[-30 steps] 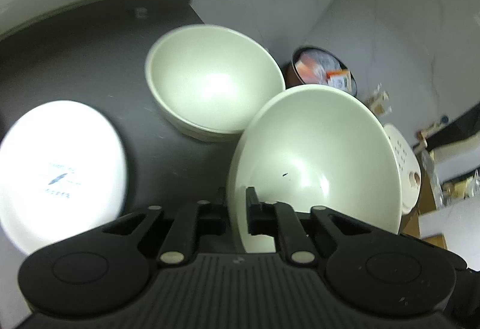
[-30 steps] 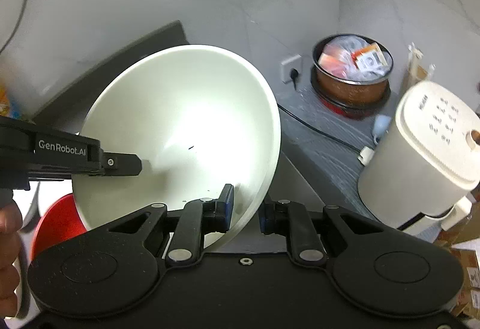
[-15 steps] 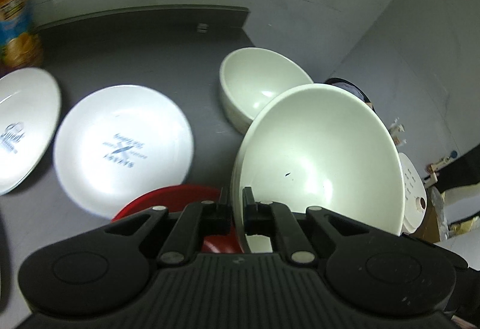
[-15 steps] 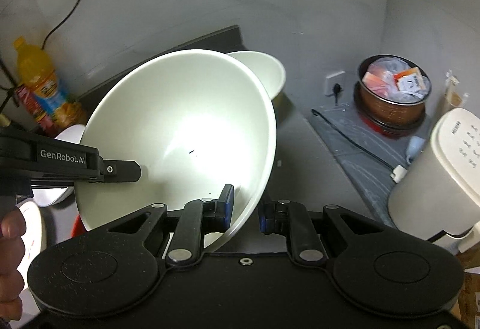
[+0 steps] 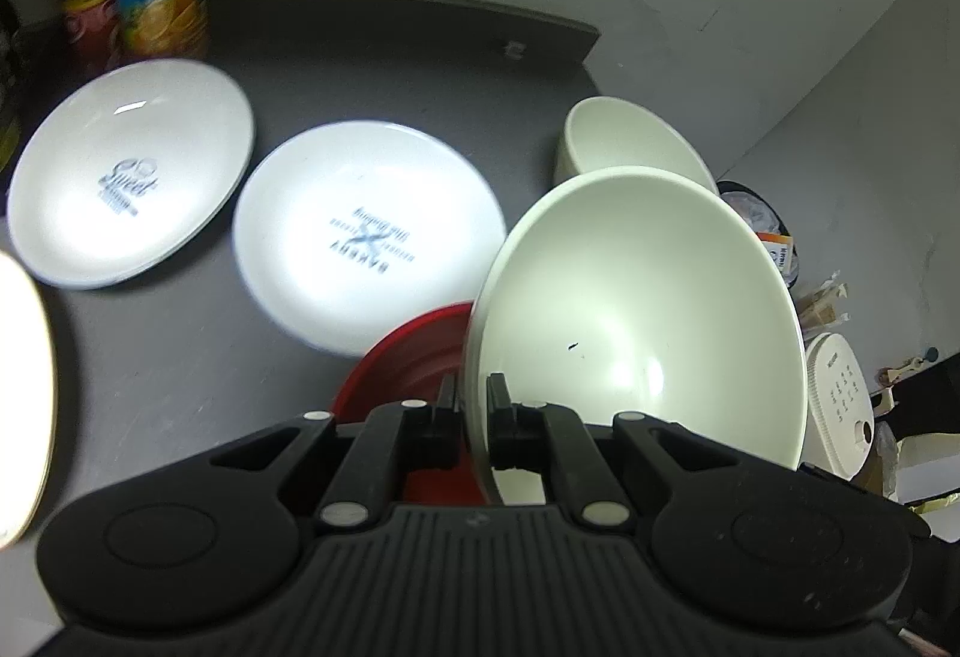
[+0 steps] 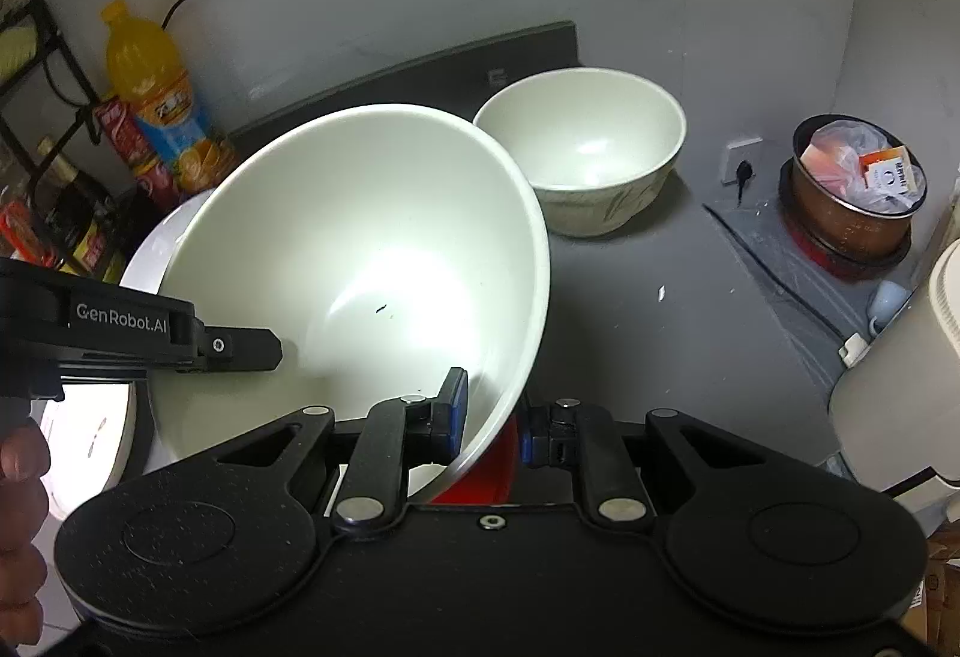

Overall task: Organize plates and bowls
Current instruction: 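Lift the cream bowl and lower it into the red-and-black bowl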

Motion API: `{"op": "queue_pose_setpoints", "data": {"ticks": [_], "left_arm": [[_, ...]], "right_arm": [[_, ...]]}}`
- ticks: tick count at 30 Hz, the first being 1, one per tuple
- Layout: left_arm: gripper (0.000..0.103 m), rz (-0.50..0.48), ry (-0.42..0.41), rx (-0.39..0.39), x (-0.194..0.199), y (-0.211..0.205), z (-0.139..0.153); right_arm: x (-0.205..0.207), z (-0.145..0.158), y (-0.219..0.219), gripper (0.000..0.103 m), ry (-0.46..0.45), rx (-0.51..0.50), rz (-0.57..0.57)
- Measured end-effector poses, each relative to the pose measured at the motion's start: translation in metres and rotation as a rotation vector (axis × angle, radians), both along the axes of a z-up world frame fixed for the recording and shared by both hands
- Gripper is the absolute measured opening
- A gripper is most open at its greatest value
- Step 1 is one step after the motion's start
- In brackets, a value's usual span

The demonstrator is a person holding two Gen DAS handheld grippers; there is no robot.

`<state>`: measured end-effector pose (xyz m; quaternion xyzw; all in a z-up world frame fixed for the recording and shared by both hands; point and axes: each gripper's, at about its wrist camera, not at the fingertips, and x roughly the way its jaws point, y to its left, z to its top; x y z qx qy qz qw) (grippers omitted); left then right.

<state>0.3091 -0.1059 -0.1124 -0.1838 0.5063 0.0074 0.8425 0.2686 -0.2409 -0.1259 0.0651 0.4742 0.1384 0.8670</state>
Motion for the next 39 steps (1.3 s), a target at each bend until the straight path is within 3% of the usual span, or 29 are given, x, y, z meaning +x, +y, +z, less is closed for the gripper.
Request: {"op": "queue_pose_setpoints", "data": {"ticks": [19,29,36,39], "left_arm": [[0.009,0.047,0.122,-0.029,-0.029,0.020,-0.036],[0.012,0.061,0.162,-0.042,-0.018,0.029,-0.019],[0.013,0.077,0.142,-0.022,-0.019,0.035,-0.004],[0.018,0.071,0.118,-0.017,-0.017,0.039,0.003]], "right_arm": [[-0.008,-0.014,0.011,0.017,0.089,-0.009,0.005],[0.002,-0.021,0.018,0.016,0.117,-0.045,0.010],[0.005,-0.021,0.021,0.015,0.112,-0.069,0.024],[0.007,-0.022,0.021,0.015,0.112,-0.068,0.026]]}}
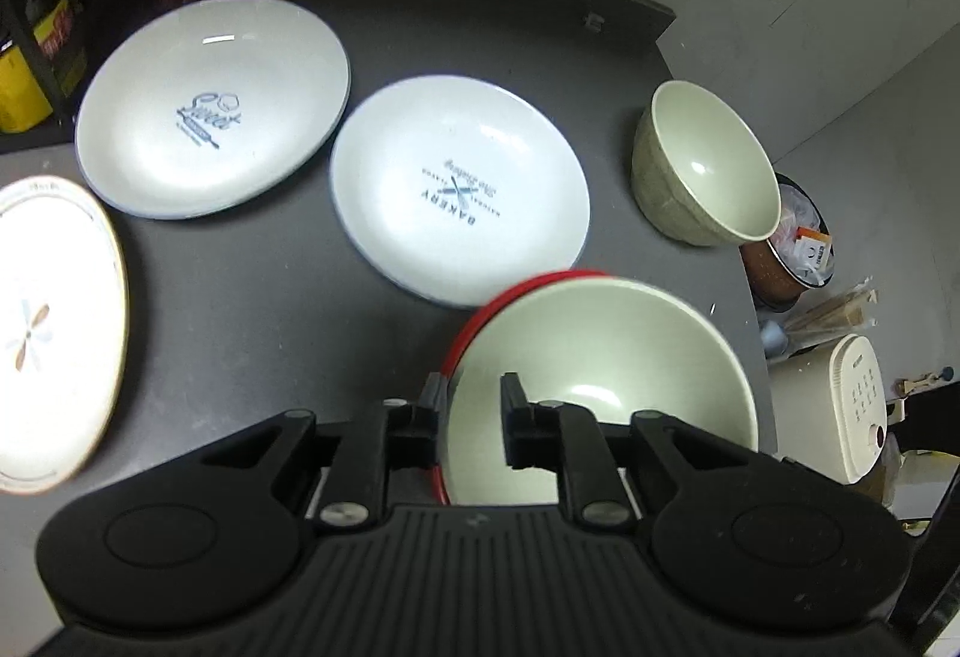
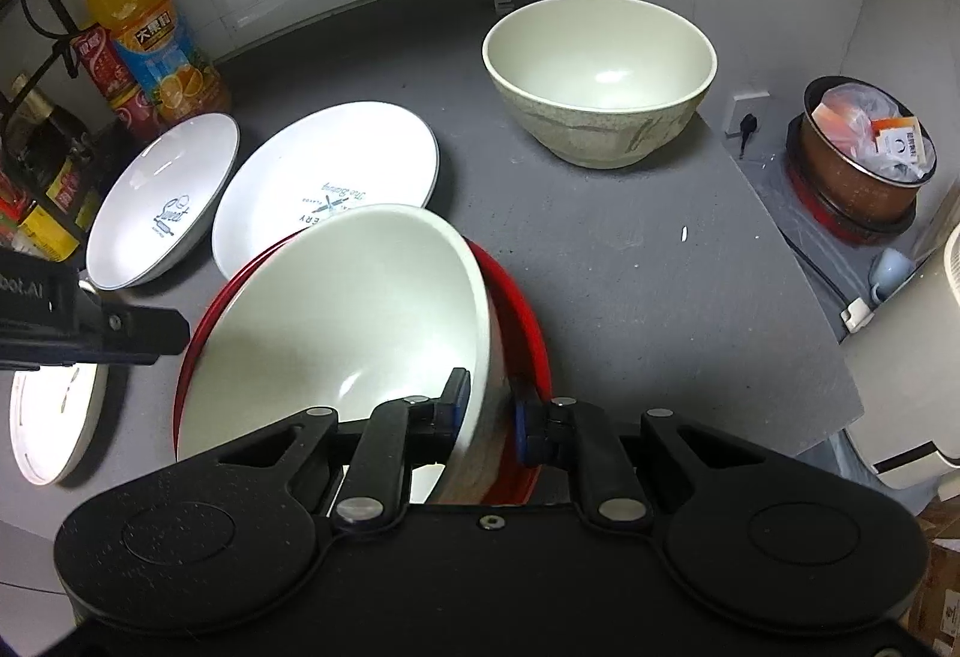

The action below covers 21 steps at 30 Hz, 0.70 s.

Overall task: Organize plates and bowls
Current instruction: 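Lift the cream bowl and lower it into the red-and-black bowl, then open both grippers to release the cream bowl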

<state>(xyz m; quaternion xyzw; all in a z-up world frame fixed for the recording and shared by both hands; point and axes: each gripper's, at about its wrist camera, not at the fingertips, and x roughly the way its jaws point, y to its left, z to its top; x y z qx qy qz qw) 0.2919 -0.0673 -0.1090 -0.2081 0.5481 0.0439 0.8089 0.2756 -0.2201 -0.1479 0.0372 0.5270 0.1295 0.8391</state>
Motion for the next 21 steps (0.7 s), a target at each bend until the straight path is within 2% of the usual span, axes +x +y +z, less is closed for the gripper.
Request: {"op": "queue_pose_setpoints", "data": {"ticks": [2,3,7,11,12,13,17,21], "left_arm": [[0.020,0.005,0.005,0.004,0.003,0.002,0.001],[0.020,0.009,0.003,0.007,0.004,0.003,0.002],[0.027,0.014,-0.008,0.009,0.009,0.004,0.005],[0.035,0.010,-0.032,0.022,0.016,0.000,0.011],[0.037,0.006,-0.038,0.025,0.018,-0.001,0.013],[0.040,0.000,-0.041,0.026,0.020,-0.003,0.013],[0.044,-0.019,-0.049,0.028,0.030,-0.011,0.013],[0.045,-0.038,-0.053,0.027,0.041,-0.019,0.010]], "right_arm": [[0.002,0.000,0.001,0.016,0.013,-0.008,0.008],[0.003,0.001,0.002,0.019,0.025,-0.010,0.013],[0.005,0.011,-0.001,0.044,0.024,0.059,0.045],[0.004,0.024,-0.005,0.057,0.009,0.089,0.050],[0.003,0.027,-0.007,0.068,-0.010,0.077,0.040],[0.002,0.031,-0.008,0.073,-0.028,0.073,0.032],[0.009,0.037,-0.023,0.073,-0.037,0.109,-0.011],[0.020,0.034,-0.036,0.073,-0.050,0.093,-0.064]]}}
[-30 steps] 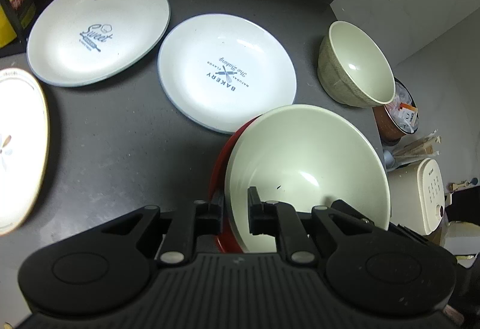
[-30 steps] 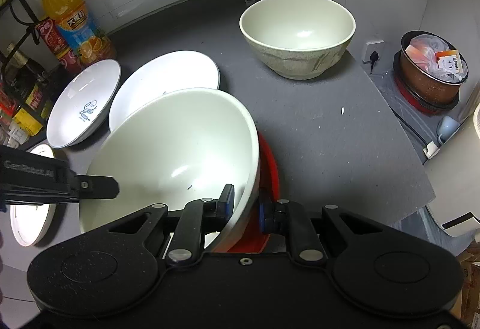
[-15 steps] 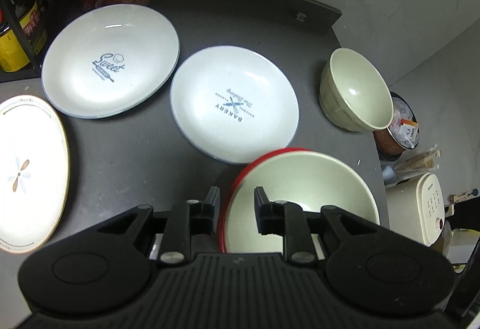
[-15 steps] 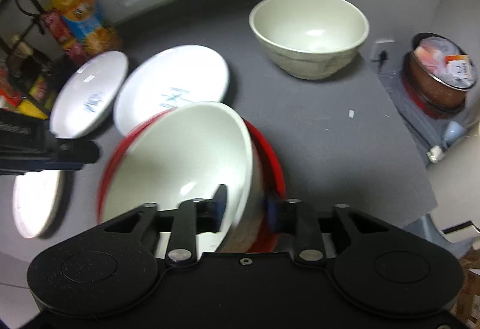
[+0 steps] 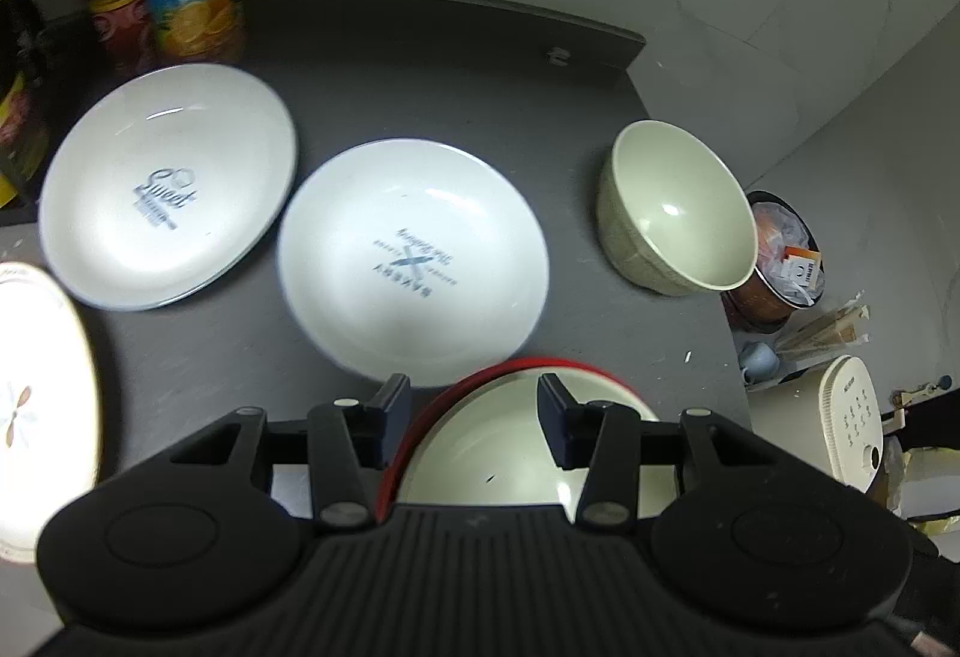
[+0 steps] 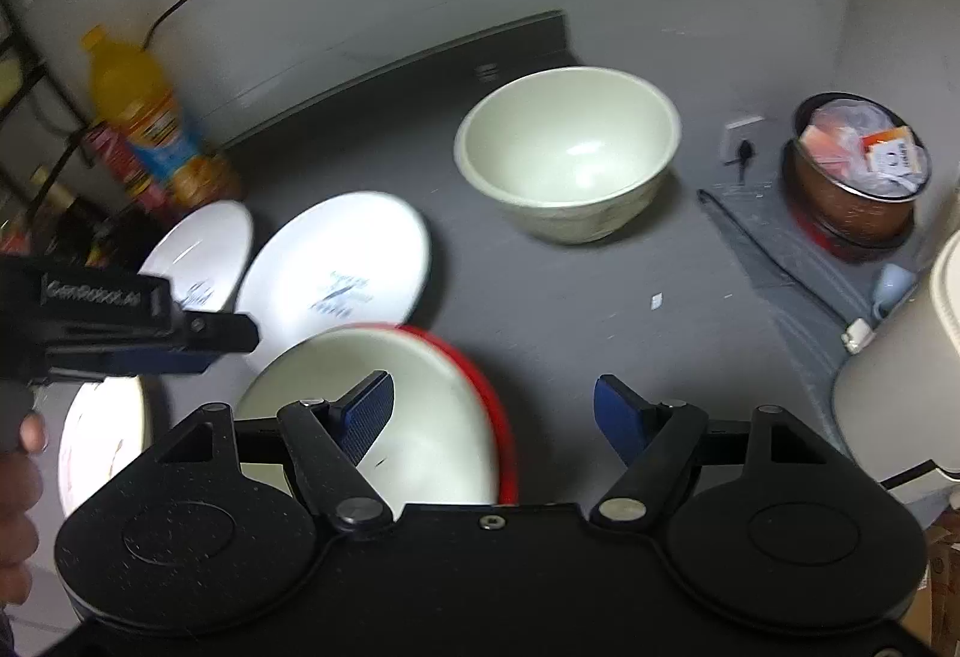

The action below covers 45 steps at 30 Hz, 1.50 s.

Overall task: Organize plates and bowls
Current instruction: 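Open both grippers to release the cream bowl, then move both grippers to the smaller cream bowl and close on its rim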

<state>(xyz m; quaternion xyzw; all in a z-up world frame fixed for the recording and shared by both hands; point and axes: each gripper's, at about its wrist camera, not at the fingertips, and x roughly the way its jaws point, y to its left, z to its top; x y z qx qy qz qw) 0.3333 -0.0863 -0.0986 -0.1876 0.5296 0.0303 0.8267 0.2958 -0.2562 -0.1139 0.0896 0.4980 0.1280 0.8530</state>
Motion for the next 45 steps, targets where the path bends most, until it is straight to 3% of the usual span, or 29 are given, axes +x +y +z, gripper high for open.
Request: {"op": "queue_pose_setpoints", "data": {"ticks": [6,17,22,31,39,42,45], "left_arm": [[0.045,-0.023,-0.001,-0.004,0.022,-0.008,-0.006],[0.045,-0.064,0.003,-0.009,0.081,-0.023,-0.018],[0.045,-0.092,0.014,-0.017,0.102,-0.038,-0.030],[0.045,-0.155,0.030,-0.018,0.145,-0.061,-0.051],[0.045,-0.146,0.090,-0.007,0.178,-0.067,-0.077],[0.045,-0.139,0.095,-0.013,0.185,-0.065,-0.086],[0.045,-0.125,0.106,0.008,0.187,-0.065,-0.093]], "right_arm": [[0.018,-0.003,-0.020,0.073,-0.014,0.014,-0.061],[0.062,-0.018,-0.030,0.077,-0.013,-0.062,-0.136],[0.082,-0.026,-0.043,0.077,-0.002,-0.002,-0.182],[0.113,-0.046,-0.056,0.077,0.020,0.014,-0.265],[0.133,-0.067,-0.055,0.077,0.052,0.013,-0.311],[0.138,-0.077,-0.055,0.075,0.080,0.019,-0.317],[0.141,-0.086,-0.053,0.065,0.104,0.008,-0.314]]}}
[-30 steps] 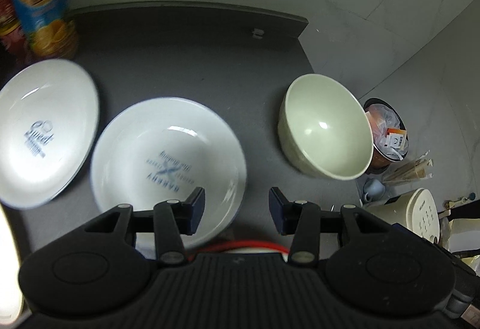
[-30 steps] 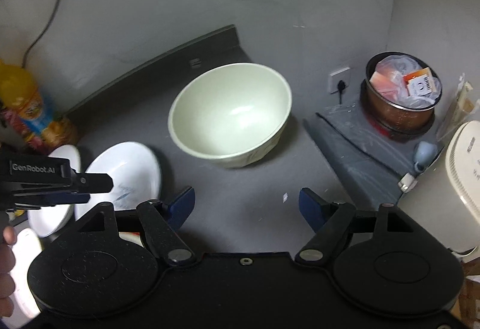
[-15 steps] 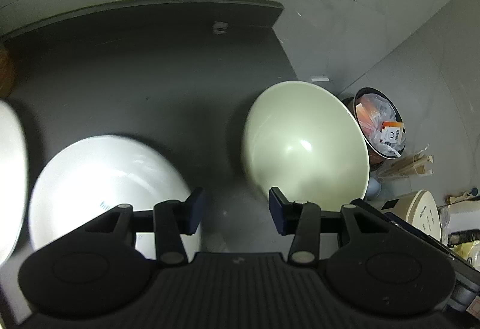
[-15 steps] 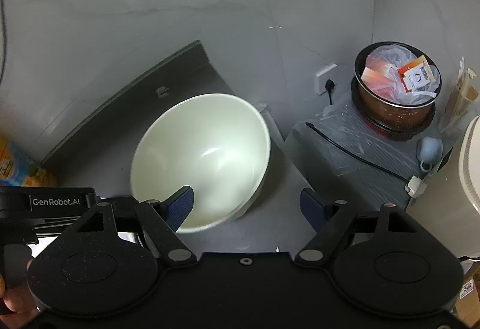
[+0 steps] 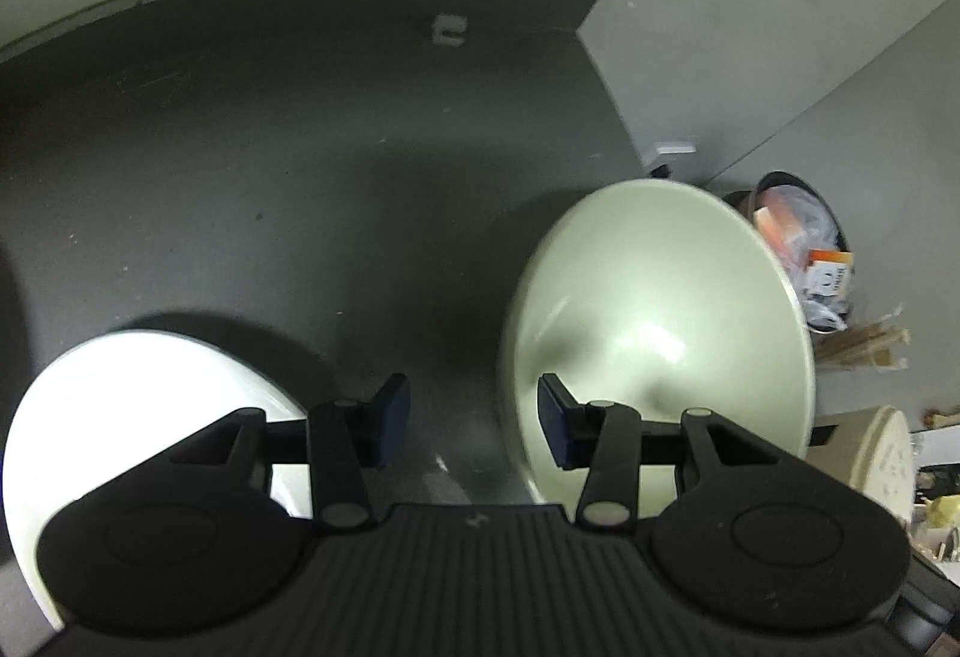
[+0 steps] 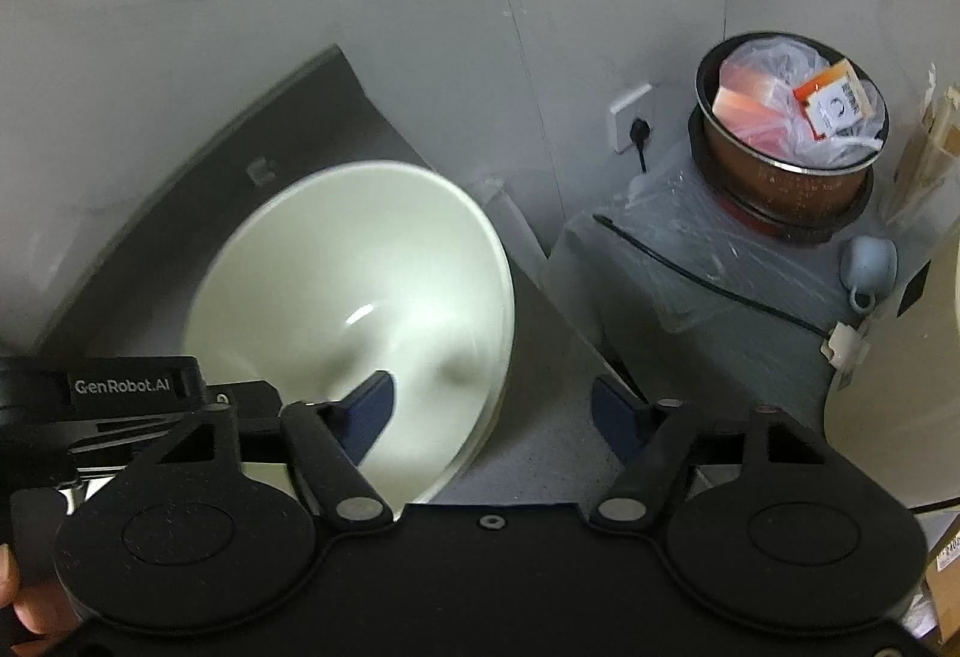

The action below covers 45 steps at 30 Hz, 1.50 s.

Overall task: Organize plates and bowls
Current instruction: 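Move both grippers to the smaller cream bowl and close on its rim, then carry the smaller cream bowl onto the stacked bowls and open grippers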

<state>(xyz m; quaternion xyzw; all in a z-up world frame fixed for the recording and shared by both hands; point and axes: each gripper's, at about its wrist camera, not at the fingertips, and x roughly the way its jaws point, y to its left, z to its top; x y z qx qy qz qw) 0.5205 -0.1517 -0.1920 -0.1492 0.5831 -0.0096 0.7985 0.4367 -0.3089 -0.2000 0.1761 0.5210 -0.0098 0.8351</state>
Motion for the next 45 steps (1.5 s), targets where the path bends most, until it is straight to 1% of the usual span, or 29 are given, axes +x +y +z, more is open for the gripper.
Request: {"op": "queue_pose_setpoints", "data": {"ticks": [2,3,4,5,6,7,8,11,14,18,21,24,28,32,38,45], "left_arm": [[0.043,-0.009,0.006,-0.022,0.000,0.000,-0.005],[0.040,-0.008,0.005,-0.032,0.000,0.001,-0.007],[0.036,-0.008,0.001,-0.041,-0.001,0.001,-0.008],[0.027,-0.013,-0.004,-0.044,-0.002,0.000,-0.009],[0.022,-0.021,-0.010,-0.045,-0.002,-0.001,-0.009],[0.015,-0.030,-0.013,-0.047,-0.003,-0.003,-0.009],[0.012,-0.035,-0.017,-0.054,-0.003,-0.004,-0.007],[0.012,-0.046,-0.033,-0.036,-0.007,-0.009,-0.001],[0.012,-0.040,-0.046,-0.053,-0.013,-0.008,0.004],[0.012,-0.033,-0.066,-0.061,-0.022,-0.004,0.013],[0.012,-0.028,-0.086,-0.059,-0.030,-0.003,0.023],[0.012,-0.019,-0.094,-0.067,-0.042,-0.001,0.036],[0.012,-0.018,-0.127,-0.068,-0.062,0.000,0.056],[0.012,-0.004,-0.147,-0.066,-0.078,0.001,0.069],[0.012,0.015,-0.165,-0.068,-0.099,0.006,0.079],[0.012,0.031,-0.179,-0.075,-0.127,0.014,0.093]], "right_arm": [[0.001,-0.006,-0.001,0.055,0.017,0.016,-0.008],[0.001,-0.008,-0.001,0.043,0.024,0.023,-0.008],[0.002,-0.011,0.001,0.026,0.032,0.027,-0.003],[0.003,-0.013,0.002,0.018,0.034,0.032,0.005],[0.002,-0.013,0.003,0.015,0.021,0.043,0.012],[0.001,-0.012,0.005,0.015,0.012,0.034,0.015],[0.000,-0.010,0.006,0.015,0.003,0.026,0.017],[-0.004,-0.006,0.007,0.015,-0.009,0.017,0.005],[-0.008,-0.002,0.006,0.015,-0.015,0.033,-0.004],[-0.015,0.005,0.013,0.015,-0.036,0.001,0.024],[-0.023,0.011,0.016,0.015,-0.039,0.009,0.023],[-0.034,0.023,0.019,0.015,-0.056,0.010,0.029],[-0.049,0.042,0.022,0.015,-0.090,0.005,0.044],[-0.058,0.054,0.025,0.015,-0.107,0.008,0.058],[-0.074,0.067,0.028,0.015,-0.138,0.001,0.086],[-0.096,0.079,0.031,0.016,-0.154,0.001,0.122]]}}
